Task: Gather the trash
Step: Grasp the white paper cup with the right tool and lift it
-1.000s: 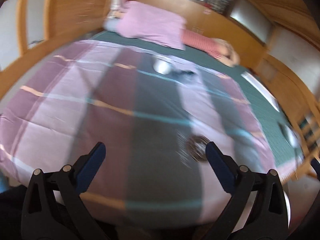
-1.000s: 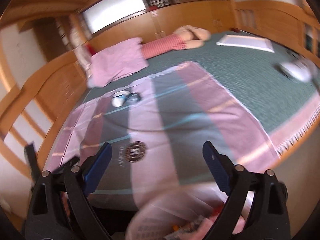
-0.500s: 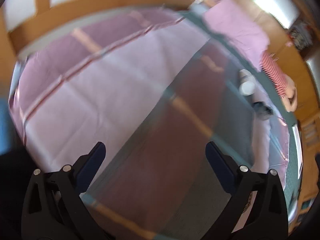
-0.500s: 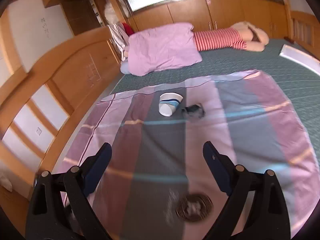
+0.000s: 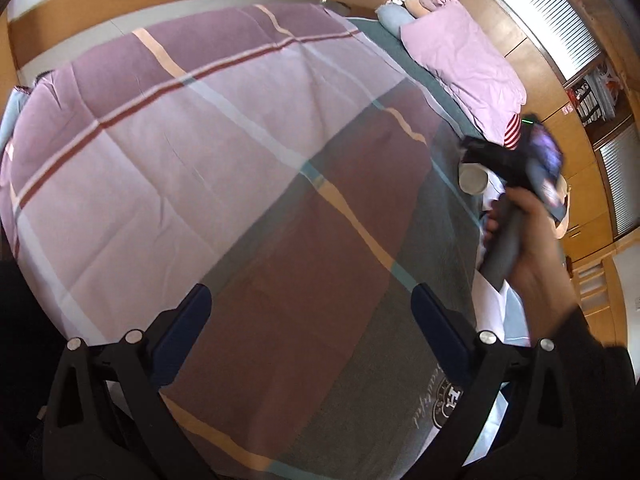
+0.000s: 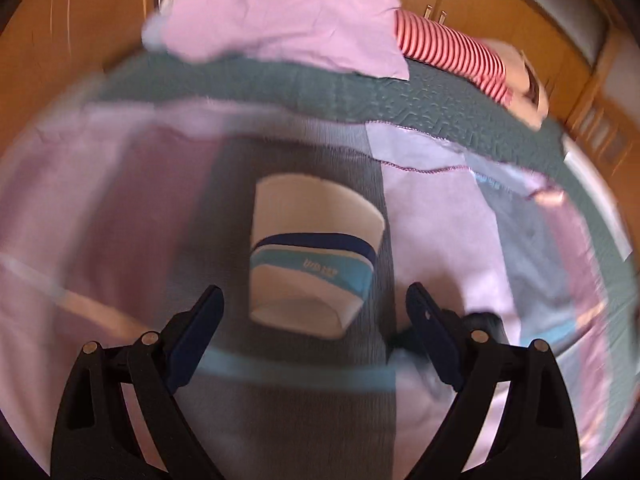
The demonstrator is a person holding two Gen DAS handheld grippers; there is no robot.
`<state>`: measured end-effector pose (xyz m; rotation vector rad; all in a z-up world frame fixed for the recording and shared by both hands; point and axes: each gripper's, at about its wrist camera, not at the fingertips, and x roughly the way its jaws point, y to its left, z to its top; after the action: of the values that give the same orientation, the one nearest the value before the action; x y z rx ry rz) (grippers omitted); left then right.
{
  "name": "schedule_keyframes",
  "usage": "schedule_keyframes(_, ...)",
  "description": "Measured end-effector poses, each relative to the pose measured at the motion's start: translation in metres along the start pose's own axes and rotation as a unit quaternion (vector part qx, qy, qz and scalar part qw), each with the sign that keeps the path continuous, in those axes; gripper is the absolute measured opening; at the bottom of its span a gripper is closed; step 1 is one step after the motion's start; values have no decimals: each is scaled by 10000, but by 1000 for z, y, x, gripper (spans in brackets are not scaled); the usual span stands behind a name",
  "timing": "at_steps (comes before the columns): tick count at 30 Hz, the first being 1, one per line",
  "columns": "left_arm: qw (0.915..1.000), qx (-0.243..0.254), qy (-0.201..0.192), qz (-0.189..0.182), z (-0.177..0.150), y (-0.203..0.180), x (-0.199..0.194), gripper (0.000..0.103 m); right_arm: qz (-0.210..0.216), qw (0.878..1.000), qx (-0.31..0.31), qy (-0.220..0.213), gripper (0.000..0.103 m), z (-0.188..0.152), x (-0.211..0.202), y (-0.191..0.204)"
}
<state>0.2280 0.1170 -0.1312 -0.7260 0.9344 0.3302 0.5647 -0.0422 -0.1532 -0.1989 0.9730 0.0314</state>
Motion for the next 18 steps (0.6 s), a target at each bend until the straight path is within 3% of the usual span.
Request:
schedule_keyframes(1,10000,-1,31,-10,0,0,1,99,-84,9997,-219,-1,70,0,8,5)
schedule_keyframes(2,10000,0,64,-17,0,0,2,99,-39,9994,-334,25,65,-1,12,6)
schedule_keyframes(6,9999,-62,8,100,1,4,2,99,275,9991,-331,-42,64,-10,4,-6)
schedule_keyframes(9,9998,-124,-71,138,3,7,1,99,1036,9945,-123,-34,64,-23,-27,-15)
schedule_keyframes(11,9994,-203,-179,228,6,12,-2,99,1923,9812,-126,94,64,-46,-59,-19)
schedule_keyframes(13,9979,-473,-336,288,9,23,-7,99,2498,9670,-390,332,64,-78,-90,-16)
schedule_keyframes(18,9921,-1191,-364,168,9,46,-10,99,3387,9336,-977,636,66,-151,-144,-2)
